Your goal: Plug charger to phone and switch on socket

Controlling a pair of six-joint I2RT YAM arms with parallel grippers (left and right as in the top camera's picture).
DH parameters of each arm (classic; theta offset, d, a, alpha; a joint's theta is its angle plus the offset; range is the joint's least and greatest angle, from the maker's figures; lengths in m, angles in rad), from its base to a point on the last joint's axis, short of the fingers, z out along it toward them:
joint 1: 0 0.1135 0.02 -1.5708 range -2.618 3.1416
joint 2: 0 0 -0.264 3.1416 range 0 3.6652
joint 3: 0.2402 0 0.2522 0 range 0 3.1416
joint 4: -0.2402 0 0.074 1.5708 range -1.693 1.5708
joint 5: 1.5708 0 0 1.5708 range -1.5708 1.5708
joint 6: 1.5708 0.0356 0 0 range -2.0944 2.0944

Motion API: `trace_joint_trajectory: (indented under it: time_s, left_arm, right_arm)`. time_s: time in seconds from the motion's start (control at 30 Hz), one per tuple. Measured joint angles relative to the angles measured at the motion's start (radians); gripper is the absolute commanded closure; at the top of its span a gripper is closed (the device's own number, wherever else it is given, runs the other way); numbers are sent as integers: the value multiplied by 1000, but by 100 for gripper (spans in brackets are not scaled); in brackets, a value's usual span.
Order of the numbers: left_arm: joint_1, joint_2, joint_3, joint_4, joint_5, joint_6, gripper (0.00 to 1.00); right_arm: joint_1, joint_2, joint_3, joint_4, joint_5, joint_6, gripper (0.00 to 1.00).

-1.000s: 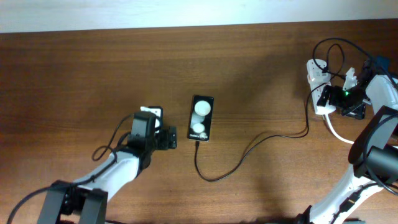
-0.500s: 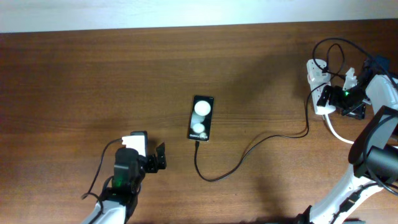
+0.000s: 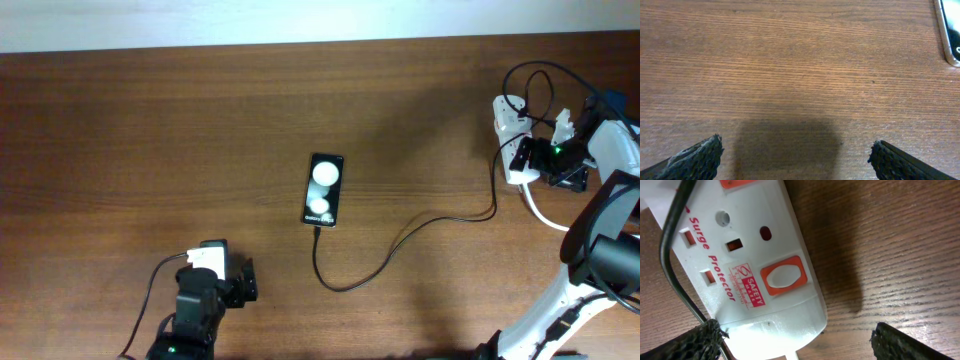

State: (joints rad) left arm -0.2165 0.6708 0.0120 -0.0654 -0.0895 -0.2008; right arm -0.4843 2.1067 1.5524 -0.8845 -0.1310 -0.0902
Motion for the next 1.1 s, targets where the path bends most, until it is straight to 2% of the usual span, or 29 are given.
trace_joint_trajectory:
  time_s: [0.13, 0.27, 0.53, 1.1]
  left_arm:
    - [11, -169, -1, -6, -16, 41, 1]
    - [105, -401, -1, -4, -20, 113, 1]
    - [151, -649, -1, -5, -23, 226, 1]
    - [154, -655, -1, -5, -15, 243, 1]
  right_arm:
    - [0, 0, 0, 0, 0, 0, 1]
    - [0, 0, 0, 0, 0, 0, 1]
    - [0, 0, 0, 0, 0, 0, 1]
    - [0, 0, 0, 0, 0, 0, 1]
